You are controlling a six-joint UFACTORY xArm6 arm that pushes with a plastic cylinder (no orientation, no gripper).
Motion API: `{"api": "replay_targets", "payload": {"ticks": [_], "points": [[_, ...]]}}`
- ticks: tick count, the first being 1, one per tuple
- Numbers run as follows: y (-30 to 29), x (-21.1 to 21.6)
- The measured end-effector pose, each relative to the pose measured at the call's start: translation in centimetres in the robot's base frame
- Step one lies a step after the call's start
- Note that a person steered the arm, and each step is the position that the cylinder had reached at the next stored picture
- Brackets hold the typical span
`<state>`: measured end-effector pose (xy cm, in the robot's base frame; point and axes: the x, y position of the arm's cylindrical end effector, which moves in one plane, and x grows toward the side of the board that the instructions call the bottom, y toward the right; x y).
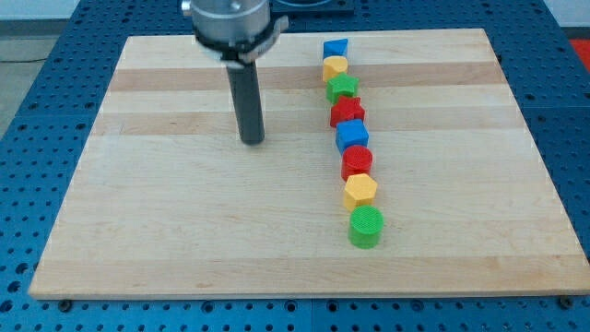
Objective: Push green circle slightly towards the right
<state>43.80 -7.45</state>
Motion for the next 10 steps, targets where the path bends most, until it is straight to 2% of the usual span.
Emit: {"api": "replay_targets", "payload": {"ticks": [2,3,5,6,10], "points": [[2.6,10.5],[3.3,11.2],[11.4,11.9],[12.4,13.2],[19.8,12.0]]}}
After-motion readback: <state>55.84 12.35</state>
